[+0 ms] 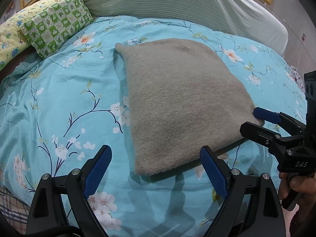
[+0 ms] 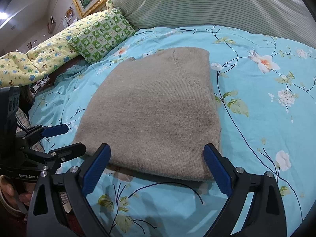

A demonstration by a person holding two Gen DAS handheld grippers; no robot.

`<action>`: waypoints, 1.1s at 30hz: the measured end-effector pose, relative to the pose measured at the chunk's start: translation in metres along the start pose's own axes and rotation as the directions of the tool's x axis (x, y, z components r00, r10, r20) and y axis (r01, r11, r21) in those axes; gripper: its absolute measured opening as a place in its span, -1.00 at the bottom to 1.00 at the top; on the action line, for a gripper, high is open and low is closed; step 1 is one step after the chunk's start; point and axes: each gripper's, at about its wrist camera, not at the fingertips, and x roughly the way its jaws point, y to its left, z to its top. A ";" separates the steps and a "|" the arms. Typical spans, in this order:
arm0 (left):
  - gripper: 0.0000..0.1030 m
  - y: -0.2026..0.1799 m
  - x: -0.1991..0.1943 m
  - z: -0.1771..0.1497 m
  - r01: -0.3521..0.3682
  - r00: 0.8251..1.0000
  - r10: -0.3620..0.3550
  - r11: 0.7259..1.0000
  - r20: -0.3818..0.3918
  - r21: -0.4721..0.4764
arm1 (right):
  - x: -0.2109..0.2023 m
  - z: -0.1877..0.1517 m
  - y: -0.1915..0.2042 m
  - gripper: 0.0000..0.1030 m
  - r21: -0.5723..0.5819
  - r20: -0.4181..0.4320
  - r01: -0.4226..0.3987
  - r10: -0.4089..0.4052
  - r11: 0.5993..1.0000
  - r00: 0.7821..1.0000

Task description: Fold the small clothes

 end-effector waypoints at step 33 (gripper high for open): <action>0.77 -0.002 -0.003 0.004 0.013 1.000 -0.013 1.000 0.004 0.003 | -0.002 0.000 0.001 0.85 0.008 0.005 -0.004 0.004 1.000 1.000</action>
